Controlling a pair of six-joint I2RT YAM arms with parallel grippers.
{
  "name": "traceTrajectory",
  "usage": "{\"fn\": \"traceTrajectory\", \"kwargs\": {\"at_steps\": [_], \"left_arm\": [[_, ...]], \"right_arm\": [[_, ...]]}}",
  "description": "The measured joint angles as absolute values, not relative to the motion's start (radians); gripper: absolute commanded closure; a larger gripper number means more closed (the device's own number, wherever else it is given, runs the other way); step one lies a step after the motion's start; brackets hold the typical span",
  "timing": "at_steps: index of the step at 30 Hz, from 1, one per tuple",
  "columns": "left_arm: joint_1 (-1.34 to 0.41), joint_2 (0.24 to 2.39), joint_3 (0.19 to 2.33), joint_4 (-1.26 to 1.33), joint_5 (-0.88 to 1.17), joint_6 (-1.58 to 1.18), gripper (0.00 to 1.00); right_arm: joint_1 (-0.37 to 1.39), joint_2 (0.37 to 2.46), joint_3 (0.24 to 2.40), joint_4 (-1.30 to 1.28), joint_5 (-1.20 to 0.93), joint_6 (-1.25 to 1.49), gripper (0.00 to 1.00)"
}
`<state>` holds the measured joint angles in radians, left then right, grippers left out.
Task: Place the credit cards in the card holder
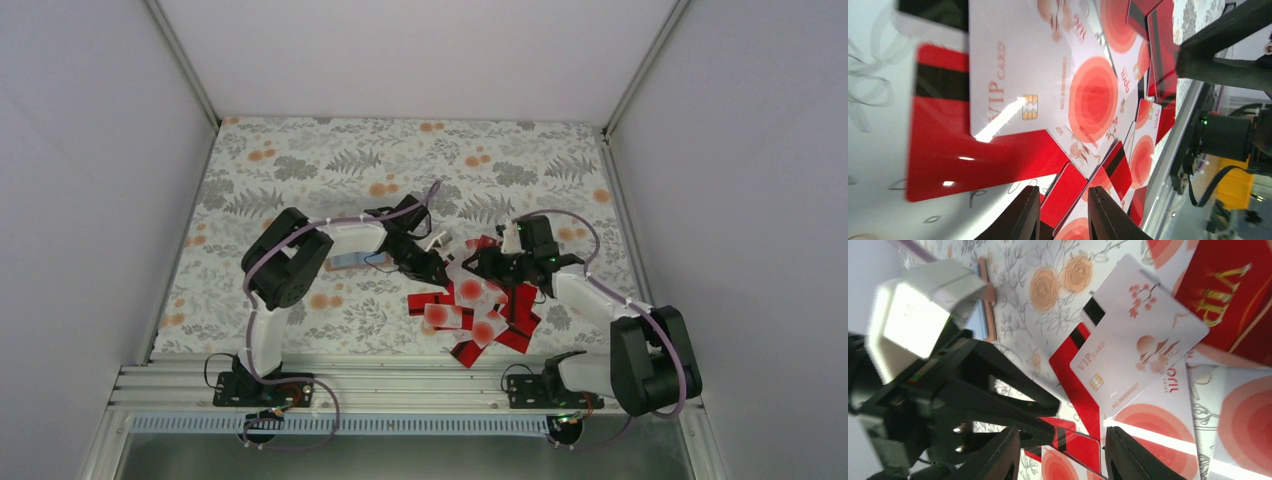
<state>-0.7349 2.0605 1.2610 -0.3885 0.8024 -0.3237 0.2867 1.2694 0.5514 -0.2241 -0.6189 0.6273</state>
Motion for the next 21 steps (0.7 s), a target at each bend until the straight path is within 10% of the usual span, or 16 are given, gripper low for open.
{"fn": "traceTrajectory", "kwargs": {"at_steps": [21], "left_arm": [[-0.724, 2.173, 1.637, -0.606, 0.524, -0.190, 0.50]], "right_arm": [[0.287, 1.518, 0.734, -0.361, -0.443, 0.733, 0.48]]}}
